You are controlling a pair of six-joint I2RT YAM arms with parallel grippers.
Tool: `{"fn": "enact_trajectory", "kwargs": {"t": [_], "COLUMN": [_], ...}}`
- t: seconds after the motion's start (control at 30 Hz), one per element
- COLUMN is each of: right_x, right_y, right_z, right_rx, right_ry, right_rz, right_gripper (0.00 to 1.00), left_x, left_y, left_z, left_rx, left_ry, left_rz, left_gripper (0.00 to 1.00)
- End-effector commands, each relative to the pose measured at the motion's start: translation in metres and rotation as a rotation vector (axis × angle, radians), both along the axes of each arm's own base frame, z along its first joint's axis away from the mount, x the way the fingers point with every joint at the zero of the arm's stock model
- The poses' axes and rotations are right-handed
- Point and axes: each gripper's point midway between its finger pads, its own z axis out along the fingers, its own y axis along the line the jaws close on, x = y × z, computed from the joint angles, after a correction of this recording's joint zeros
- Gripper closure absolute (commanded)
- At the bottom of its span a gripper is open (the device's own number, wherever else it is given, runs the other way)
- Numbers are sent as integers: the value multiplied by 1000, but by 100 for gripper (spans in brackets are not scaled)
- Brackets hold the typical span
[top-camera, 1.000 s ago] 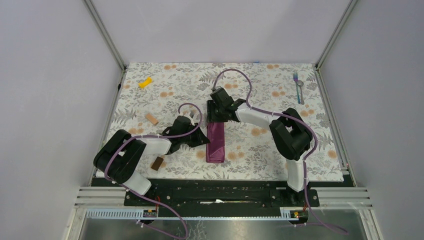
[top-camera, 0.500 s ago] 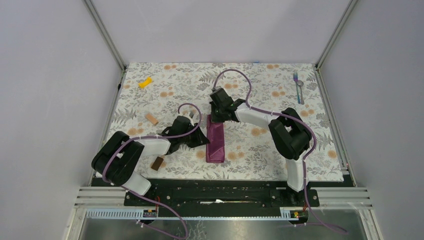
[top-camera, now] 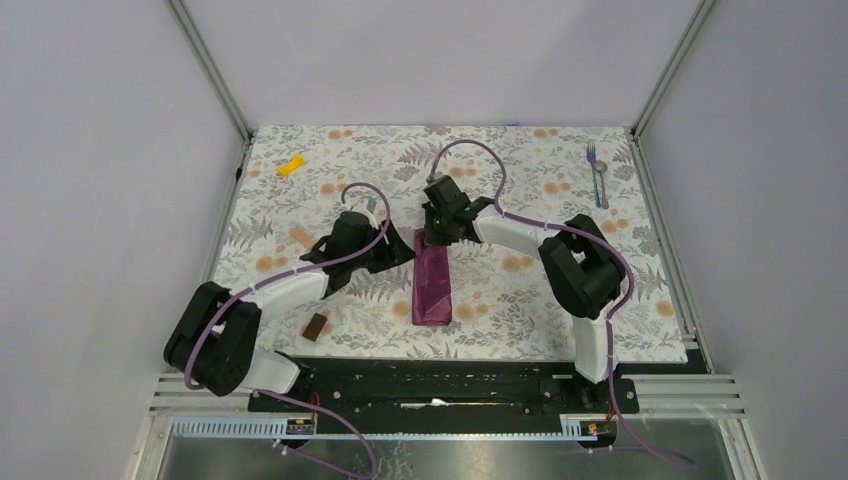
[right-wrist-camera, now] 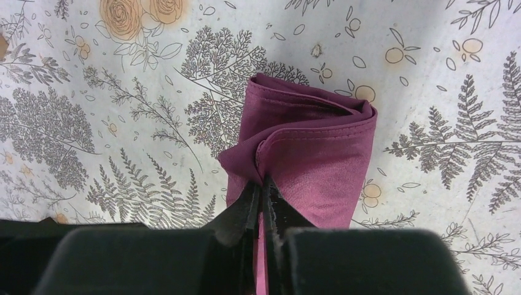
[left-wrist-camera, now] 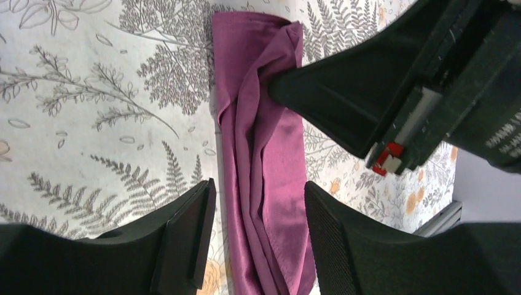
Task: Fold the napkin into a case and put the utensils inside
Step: Pick up the top corner of the smaller rectangle folded napkin from the center of the board.
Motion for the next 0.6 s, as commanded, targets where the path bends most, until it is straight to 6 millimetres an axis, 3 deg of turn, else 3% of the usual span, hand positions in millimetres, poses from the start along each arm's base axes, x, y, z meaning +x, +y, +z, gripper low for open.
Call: {"fn": "enact_trajectory", "kwargs": {"t": [0.0, 0.07, 0.23, 0.57], "right_x": [4, 4, 0, 0], "right_y": [6, 8, 12, 13], "right_z": [20, 18, 17, 10], "right_rx": [58, 62, 44, -122], "right_ry": [-22, -18, -34, -99], "right_rz": [7, 17, 37, 26], "right_gripper": [83, 71, 55, 52], "left_x": [16, 16, 9, -10], "left_y": [-7, -3, 13, 29], "left_z": [1, -1, 0, 0], "left_rx": [-16, -27, 4, 16], "left_ry": [-5, 3, -8, -18], "left_rz": [-3, 22, 50, 71], "left_gripper": [46, 47, 47, 47]}}
